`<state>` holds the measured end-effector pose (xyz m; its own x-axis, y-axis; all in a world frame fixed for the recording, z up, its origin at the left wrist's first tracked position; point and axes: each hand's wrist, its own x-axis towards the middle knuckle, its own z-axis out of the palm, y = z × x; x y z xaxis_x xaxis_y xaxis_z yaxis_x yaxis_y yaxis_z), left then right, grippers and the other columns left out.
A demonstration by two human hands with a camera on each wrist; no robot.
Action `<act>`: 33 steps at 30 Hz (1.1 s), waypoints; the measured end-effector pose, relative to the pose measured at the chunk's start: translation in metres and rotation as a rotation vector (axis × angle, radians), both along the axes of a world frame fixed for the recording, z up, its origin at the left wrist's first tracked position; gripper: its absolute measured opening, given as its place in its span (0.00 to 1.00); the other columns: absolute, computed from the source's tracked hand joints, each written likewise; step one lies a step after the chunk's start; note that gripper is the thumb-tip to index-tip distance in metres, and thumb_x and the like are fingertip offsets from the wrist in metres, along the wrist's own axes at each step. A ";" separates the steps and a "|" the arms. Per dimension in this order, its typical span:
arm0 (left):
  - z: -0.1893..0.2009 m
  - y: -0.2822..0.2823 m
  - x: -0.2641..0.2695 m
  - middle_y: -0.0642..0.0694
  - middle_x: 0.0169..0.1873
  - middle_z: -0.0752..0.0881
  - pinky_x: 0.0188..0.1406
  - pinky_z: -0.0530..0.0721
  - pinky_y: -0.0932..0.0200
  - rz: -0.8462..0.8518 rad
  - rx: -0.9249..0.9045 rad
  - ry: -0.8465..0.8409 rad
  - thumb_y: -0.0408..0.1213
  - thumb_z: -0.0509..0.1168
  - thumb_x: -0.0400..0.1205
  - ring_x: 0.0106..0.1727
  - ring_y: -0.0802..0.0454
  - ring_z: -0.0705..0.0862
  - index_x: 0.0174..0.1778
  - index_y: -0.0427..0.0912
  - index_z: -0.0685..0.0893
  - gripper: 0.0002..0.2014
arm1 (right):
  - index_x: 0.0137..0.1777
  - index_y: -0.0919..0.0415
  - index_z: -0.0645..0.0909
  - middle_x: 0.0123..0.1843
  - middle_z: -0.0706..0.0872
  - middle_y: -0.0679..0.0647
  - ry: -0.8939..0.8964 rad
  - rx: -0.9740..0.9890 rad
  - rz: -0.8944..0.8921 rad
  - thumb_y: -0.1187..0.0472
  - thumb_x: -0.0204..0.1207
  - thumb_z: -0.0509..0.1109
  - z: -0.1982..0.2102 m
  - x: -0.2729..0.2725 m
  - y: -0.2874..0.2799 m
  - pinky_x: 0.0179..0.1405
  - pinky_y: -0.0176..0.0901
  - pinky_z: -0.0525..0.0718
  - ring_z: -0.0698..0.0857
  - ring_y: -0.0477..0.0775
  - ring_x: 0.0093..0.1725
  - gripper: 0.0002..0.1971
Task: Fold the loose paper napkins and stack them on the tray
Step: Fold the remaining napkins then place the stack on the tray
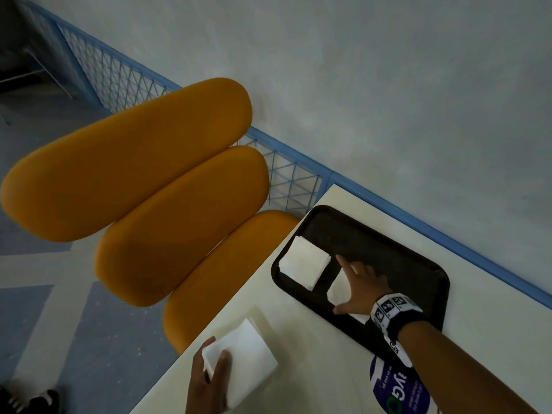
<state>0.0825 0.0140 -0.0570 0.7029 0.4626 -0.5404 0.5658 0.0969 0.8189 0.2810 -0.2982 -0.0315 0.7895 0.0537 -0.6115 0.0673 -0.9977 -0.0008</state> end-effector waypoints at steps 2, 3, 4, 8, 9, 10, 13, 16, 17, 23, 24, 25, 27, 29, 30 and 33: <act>-0.001 -0.002 0.001 0.40 0.72 0.77 0.70 0.79 0.34 -0.021 0.011 -0.005 0.53 0.67 0.79 0.66 0.37 0.78 0.74 0.50 0.70 0.28 | 0.84 0.39 0.26 0.87 0.50 0.57 -0.024 -0.034 0.015 0.31 0.59 0.81 -0.002 -0.004 0.003 0.79 0.74 0.64 0.56 0.66 0.85 0.71; -0.002 -0.003 0.002 0.41 0.72 0.77 0.71 0.79 0.34 -0.027 0.019 -0.011 0.57 0.68 0.78 0.66 0.37 0.78 0.74 0.51 0.70 0.30 | 0.84 0.39 0.25 0.86 0.51 0.57 -0.033 -0.043 0.007 0.33 0.59 0.82 -0.003 -0.004 0.004 0.78 0.73 0.65 0.57 0.66 0.85 0.71; -0.004 -0.002 0.002 0.42 0.72 0.77 0.71 0.79 0.34 -0.030 0.028 -0.013 0.58 0.68 0.77 0.67 0.38 0.78 0.74 0.51 0.70 0.31 | 0.84 0.39 0.26 0.85 0.51 0.57 -0.039 -0.045 0.000 0.34 0.60 0.82 -0.003 -0.004 0.006 0.77 0.72 0.67 0.58 0.65 0.84 0.70; -0.007 -0.004 0.004 0.40 0.72 0.77 0.73 0.77 0.33 -0.021 0.013 -0.015 0.52 0.71 0.80 0.66 0.38 0.77 0.77 0.45 0.70 0.31 | 0.84 0.39 0.28 0.83 0.56 0.57 -0.092 -0.024 0.046 0.34 0.62 0.81 -0.004 -0.003 0.012 0.74 0.70 0.72 0.63 0.64 0.81 0.68; -0.006 -0.004 0.004 0.41 0.71 0.77 0.73 0.78 0.33 -0.027 0.017 -0.019 0.55 0.71 0.77 0.66 0.38 0.77 0.75 0.47 0.70 0.33 | 0.84 0.39 0.28 0.83 0.57 0.57 -0.102 -0.023 0.051 0.34 0.62 0.80 -0.004 -0.001 0.014 0.74 0.71 0.72 0.63 0.64 0.81 0.67; -0.006 -0.004 0.003 0.42 0.70 0.77 0.72 0.78 0.33 -0.034 0.017 -0.014 0.56 0.70 0.75 0.66 0.38 0.78 0.74 0.48 0.70 0.33 | 0.84 0.39 0.28 0.83 0.57 0.57 -0.107 -0.025 0.046 0.34 0.62 0.80 -0.004 0.000 0.015 0.74 0.71 0.72 0.64 0.64 0.81 0.67; -0.011 0.000 0.004 0.38 0.73 0.77 0.71 0.78 0.33 -0.019 0.002 0.006 0.46 0.69 0.84 0.65 0.38 0.77 0.76 0.47 0.70 0.25 | 0.84 0.40 0.26 0.84 0.58 0.57 -0.111 -0.028 0.015 0.35 0.63 0.80 -0.002 0.006 0.017 0.75 0.71 0.71 0.63 0.64 0.82 0.68; -0.012 0.003 0.005 0.37 0.74 0.77 0.71 0.78 0.32 -0.014 0.002 0.009 0.50 0.71 0.80 0.66 0.37 0.77 0.72 0.50 0.70 0.27 | 0.84 0.40 0.26 0.84 0.57 0.57 -0.108 -0.025 0.016 0.35 0.64 0.80 -0.002 0.004 0.017 0.75 0.71 0.71 0.63 0.64 0.82 0.68; -0.011 0.003 0.005 0.38 0.73 0.77 0.71 0.78 0.32 -0.016 0.002 0.006 0.53 0.72 0.78 0.66 0.37 0.78 0.70 0.51 0.69 0.28 | 0.84 0.40 0.26 0.84 0.57 0.57 -0.104 -0.026 0.021 0.35 0.63 0.80 -0.002 0.003 0.017 0.75 0.72 0.70 0.62 0.64 0.82 0.68; -0.008 -0.001 0.002 0.37 0.74 0.76 0.71 0.78 0.34 -0.006 -0.018 -0.011 0.45 0.68 0.81 0.64 0.39 0.76 0.77 0.44 0.70 0.28 | 0.85 0.39 0.28 0.89 0.48 0.54 -0.198 0.083 -0.039 0.27 0.58 0.79 0.010 -0.007 0.010 0.82 0.73 0.58 0.50 0.63 0.88 0.70; -0.005 -0.002 0.001 0.37 0.73 0.77 0.70 0.78 0.35 -0.007 -0.025 -0.023 0.43 0.70 0.81 0.64 0.39 0.77 0.76 0.45 0.70 0.28 | 0.85 0.39 0.31 0.89 0.48 0.53 -0.261 0.157 -0.074 0.26 0.58 0.78 0.015 -0.014 0.012 0.84 0.71 0.55 0.48 0.62 0.88 0.68; -0.002 -0.003 0.002 0.38 0.72 0.77 0.69 0.80 0.36 -0.012 -0.032 -0.035 0.41 0.74 0.79 0.64 0.39 0.77 0.75 0.48 0.70 0.30 | 0.86 0.39 0.35 0.89 0.49 0.52 -0.323 0.254 -0.119 0.26 0.59 0.77 0.020 -0.023 0.015 0.85 0.69 0.55 0.48 0.60 0.88 0.66; 0.002 -0.007 0.004 0.43 0.68 0.76 0.66 0.82 0.36 -0.069 -0.029 -0.041 0.43 0.83 0.70 0.64 0.40 0.76 0.73 0.52 0.68 0.40 | 0.87 0.40 0.48 0.87 0.57 0.49 -0.407 0.485 -0.234 0.31 0.65 0.77 0.028 -0.048 0.022 0.84 0.65 0.61 0.55 0.56 0.87 0.55; 0.006 -0.012 0.006 0.48 0.66 0.74 0.64 0.84 0.34 -0.143 0.000 -0.050 0.53 0.82 0.59 0.64 0.41 0.77 0.74 0.55 0.66 0.49 | 0.80 0.42 0.67 0.79 0.72 0.47 -0.404 0.696 -0.356 0.40 0.73 0.76 0.030 -0.078 0.030 0.78 0.57 0.73 0.69 0.51 0.80 0.37; 0.009 -0.017 0.007 0.49 0.66 0.74 0.63 0.85 0.34 -0.165 0.003 -0.067 0.55 0.81 0.56 0.64 0.41 0.77 0.75 0.57 0.66 0.51 | 0.74 0.41 0.73 0.73 0.79 0.46 -0.359 0.777 -0.427 0.44 0.76 0.76 0.032 -0.095 0.036 0.74 0.52 0.78 0.76 0.49 0.75 0.27; 0.020 -0.034 0.007 0.50 0.66 0.73 0.61 0.86 0.39 -0.208 -0.023 -0.124 0.52 0.84 0.63 0.65 0.43 0.77 0.77 0.56 0.64 0.49 | 0.62 0.40 0.80 0.59 0.87 0.41 -0.185 0.907 -0.556 0.49 0.80 0.73 0.045 -0.138 0.055 0.65 0.41 0.83 0.86 0.41 0.61 0.12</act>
<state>0.0896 -0.0201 -0.0367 0.8431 0.2897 -0.4531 0.4712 0.0083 0.8820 0.1426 -0.2433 0.0138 0.9190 0.0328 -0.3929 -0.3198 -0.5209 -0.7914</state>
